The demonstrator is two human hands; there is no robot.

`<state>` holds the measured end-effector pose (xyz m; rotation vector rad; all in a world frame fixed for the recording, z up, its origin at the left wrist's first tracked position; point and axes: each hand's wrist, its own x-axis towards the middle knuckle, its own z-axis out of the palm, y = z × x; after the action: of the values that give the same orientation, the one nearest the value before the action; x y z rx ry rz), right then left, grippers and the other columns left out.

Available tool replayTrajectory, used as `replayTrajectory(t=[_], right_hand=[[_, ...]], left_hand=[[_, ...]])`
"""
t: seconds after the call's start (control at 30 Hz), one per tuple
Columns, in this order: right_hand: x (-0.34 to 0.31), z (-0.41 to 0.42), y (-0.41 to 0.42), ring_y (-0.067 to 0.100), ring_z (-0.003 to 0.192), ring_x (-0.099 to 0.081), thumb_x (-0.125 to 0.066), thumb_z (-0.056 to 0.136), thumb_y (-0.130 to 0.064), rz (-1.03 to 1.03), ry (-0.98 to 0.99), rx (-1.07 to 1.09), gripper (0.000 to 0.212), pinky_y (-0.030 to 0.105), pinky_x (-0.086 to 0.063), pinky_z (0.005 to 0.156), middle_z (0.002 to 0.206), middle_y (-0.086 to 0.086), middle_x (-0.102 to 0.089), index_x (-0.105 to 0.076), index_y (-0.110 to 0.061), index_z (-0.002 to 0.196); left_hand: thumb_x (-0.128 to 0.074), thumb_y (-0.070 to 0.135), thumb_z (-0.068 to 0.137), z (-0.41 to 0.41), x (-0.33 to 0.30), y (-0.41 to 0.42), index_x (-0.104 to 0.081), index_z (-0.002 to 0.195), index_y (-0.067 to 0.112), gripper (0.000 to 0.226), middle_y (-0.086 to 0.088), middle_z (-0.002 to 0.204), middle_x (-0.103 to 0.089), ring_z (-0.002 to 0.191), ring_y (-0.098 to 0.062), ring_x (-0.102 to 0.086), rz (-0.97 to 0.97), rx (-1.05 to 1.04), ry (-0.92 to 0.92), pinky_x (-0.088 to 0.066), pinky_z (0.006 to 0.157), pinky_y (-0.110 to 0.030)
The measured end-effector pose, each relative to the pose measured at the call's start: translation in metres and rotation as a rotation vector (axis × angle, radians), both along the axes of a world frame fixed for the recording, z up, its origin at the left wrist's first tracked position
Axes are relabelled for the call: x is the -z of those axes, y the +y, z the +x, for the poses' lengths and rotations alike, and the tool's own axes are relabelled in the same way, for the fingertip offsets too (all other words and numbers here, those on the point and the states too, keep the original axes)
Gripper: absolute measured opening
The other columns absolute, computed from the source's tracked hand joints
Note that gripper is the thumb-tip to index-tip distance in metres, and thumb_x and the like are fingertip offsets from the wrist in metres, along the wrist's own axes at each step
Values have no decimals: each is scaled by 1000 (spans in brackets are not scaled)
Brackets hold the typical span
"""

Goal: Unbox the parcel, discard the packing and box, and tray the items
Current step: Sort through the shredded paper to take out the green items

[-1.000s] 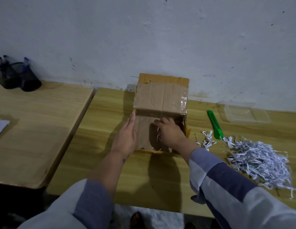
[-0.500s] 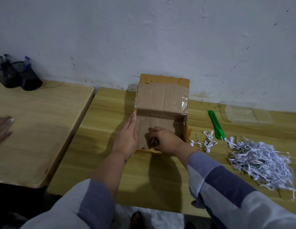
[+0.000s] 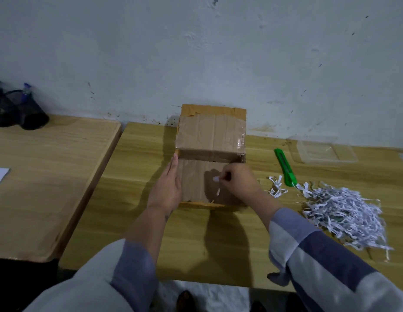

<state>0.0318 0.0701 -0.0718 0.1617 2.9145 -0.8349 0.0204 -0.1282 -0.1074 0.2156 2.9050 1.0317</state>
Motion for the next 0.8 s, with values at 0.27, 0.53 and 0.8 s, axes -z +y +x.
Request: replayTrajectory(t=[0.27, 0.53, 0.8], right_hand=[[0, 18, 76, 25, 86, -68, -64, 85, -8, -10, 142, 402, 11, 31, -53, 78, 93, 11, -74, -74, -9, 91], [-3, 19, 53, 33, 103, -56, -57, 86, -2, 165, 281, 285, 21, 36, -46, 84, 102, 13, -67, -73, -10, 97], [8, -9, -17, 33, 120, -51, -56, 86, -7, 235, -131, -44, 43, 39, -46, 100, 136, 18, -48, -51, -5, 128]], left_hand=[[-36, 17, 100, -7, 4, 2, 0, 151, 35, 66, 9, 159, -18, 136, -17, -37, -9, -2, -42, -35, 87, -23], [-39, 17, 99, -9, 6, 2, 0, 151, 35, 67, 8, 158, -20, 137, -18, -36, 1, -18, -56, -33, 87, -21], [-41, 17, 99, 0, 0, 2, 0, 151, 35, 69, 9, 158, -21, 128, -15, -44, 27, -45, -36, -34, 81, -19]])
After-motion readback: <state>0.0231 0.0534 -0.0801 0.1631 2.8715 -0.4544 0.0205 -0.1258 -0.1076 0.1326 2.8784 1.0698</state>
